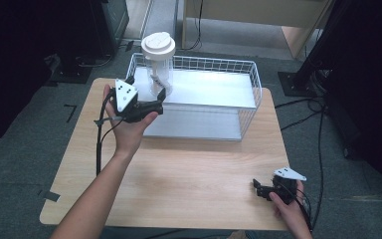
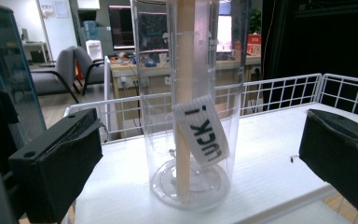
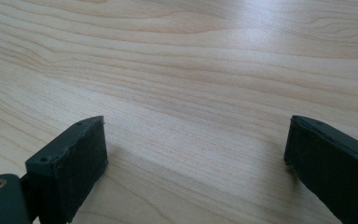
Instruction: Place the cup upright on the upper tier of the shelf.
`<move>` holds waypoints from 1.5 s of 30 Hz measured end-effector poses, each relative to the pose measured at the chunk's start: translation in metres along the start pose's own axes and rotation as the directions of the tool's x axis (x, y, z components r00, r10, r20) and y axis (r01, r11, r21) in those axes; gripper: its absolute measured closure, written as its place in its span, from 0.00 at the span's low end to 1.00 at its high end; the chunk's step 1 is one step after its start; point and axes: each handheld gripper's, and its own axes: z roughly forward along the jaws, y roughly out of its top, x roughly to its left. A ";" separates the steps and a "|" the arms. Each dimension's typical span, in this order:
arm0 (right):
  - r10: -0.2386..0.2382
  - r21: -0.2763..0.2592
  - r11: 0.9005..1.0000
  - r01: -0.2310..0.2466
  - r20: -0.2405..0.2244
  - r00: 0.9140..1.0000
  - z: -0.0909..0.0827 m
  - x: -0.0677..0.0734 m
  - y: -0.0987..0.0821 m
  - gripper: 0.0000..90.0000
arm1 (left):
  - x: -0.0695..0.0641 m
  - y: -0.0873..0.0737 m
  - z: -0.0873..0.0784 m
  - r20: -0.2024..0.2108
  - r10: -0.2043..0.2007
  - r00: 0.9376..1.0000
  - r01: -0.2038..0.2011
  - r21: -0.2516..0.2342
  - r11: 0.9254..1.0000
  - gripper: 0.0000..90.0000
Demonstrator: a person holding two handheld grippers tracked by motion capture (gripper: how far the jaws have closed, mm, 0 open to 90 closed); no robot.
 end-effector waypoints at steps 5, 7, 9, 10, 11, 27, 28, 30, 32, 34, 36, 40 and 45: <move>0.000 0.000 1.000 0.000 0.000 1.000 0.000 0.000 0.000 0.06 | 0.000 -0.009 -0.013 0.004 0.003 1.000 -0.003 0.002 1.000 0.00; -0.001 0.000 1.000 0.001 0.001 1.000 0.000 0.000 0.000 0.06 | 0.000 -0.015 -0.019 0.007 0.012 1.000 -0.012 0.016 1.000 0.00; 0.000 0.001 1.000 0.000 0.000 1.000 0.000 0.000 0.000 0.06 | 0.000 -0.019 -0.023 0.006 0.018 1.000 -0.018 0.019 1.000 0.00; 0.001 -0.001 1.000 -0.001 0.001 1.000 0.000 0.000 0.000 0.06 | 0.001 -0.022 -0.027 0.007 0.016 1.000 -0.016 0.022 1.000 0.00; 0.000 0.000 1.000 0.000 0.001 1.000 0.000 0.000 0.000 0.06 | 0.001 -0.024 -0.029 0.006 0.015 1.000 -0.015 0.021 1.000 0.00; 0.002 0.003 1.000 -0.002 0.001 1.000 0.000 0.000 0.000 0.06 | 0.016 -0.066 -0.076 0.026 -0.001 1.000 0.000 0.067 0.998 0.00; 0.001 0.003 1.000 -0.001 0.001 1.000 0.000 0.000 0.000 0.06 | 0.016 -0.069 -0.079 0.024 -0.003 1.000 0.002 0.071 0.997 0.00; 0.001 0.003 1.000 -0.001 0.001 1.000 0.000 0.000 0.000 0.06 | 0.019 -0.076 -0.086 0.021 -0.009 1.000 0.008 0.080 0.997 0.00; 0.001 0.003 1.000 -0.001 0.001 1.000 0.000 0.000 0.000 0.06 | 0.020 -0.082 -0.092 0.022 -0.010 1.000 0.008 0.092 0.996 0.00; 0.004 0.003 1.000 -0.004 0.001 1.000 0.000 0.001 0.000 0.06 | 0.023 -0.088 -0.098 0.022 -0.007 1.000 0.004 0.106 0.994 0.00; 0.003 0.003 1.000 -0.003 0.001 1.000 0.000 0.001 0.000 0.06 | 0.026 -0.094 -0.103 0.016 -0.005 1.000 0.003 0.119 0.993 0.00; 0.004 0.004 1.000 -0.004 0.002 1.000 0.000 0.001 0.000 0.06 | 0.037 -0.103 -0.116 -0.008 -0.001 1.000 0.002 0.142 0.990 0.00; 0.004 0.004 1.000 -0.004 0.002 1.000 0.000 0.001 0.000 0.06 | 0.044 -0.115 -0.130 -0.022 0.011 1.000 -0.007 0.168 0.986 0.00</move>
